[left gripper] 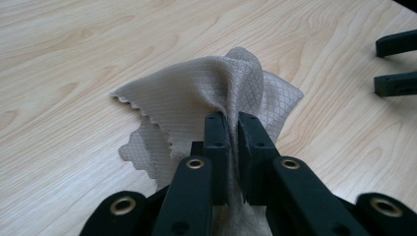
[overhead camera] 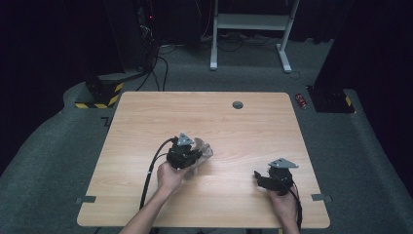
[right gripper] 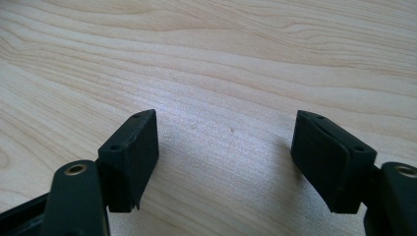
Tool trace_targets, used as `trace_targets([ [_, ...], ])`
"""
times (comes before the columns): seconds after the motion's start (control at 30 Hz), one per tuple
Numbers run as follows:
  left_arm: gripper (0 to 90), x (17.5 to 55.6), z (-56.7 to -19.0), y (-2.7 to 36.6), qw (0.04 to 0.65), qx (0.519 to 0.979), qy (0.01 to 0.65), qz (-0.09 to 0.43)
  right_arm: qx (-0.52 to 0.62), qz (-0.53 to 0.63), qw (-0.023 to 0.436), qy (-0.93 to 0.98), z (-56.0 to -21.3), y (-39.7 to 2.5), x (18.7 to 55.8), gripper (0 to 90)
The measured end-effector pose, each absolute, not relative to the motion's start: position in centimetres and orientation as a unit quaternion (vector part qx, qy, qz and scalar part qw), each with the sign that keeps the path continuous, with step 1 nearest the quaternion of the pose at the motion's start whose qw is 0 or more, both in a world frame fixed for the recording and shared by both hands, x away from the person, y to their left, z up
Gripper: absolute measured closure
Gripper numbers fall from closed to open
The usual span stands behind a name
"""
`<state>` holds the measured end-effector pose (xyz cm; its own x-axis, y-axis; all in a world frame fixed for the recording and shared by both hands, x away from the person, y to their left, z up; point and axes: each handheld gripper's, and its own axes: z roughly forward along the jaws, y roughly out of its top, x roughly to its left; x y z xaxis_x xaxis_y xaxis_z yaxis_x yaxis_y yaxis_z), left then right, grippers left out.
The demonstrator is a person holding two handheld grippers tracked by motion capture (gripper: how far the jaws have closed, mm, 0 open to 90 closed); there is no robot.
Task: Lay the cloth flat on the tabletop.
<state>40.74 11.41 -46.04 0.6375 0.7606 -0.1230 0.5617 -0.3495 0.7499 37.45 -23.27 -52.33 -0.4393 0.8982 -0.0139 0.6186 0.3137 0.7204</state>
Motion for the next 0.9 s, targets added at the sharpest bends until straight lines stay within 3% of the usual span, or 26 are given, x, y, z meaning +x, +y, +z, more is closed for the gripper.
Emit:
trace_targets([
  [0.7, 83.0, 42.1, -46.7, 6.6, 0.405, 0.824, 0.381, 0.103, 0.487, 0.329, 0.212, 0.781, -52.3, -23.2, 37.4, 26.0],
  [0.9, 79.4, 42.4, -47.8, 5.8, 0.394, 0.831, 0.382, 0.092, 0.486, 0.329, 0.212, 0.781, -52.3, -23.3, 37.4, 26.0],
])
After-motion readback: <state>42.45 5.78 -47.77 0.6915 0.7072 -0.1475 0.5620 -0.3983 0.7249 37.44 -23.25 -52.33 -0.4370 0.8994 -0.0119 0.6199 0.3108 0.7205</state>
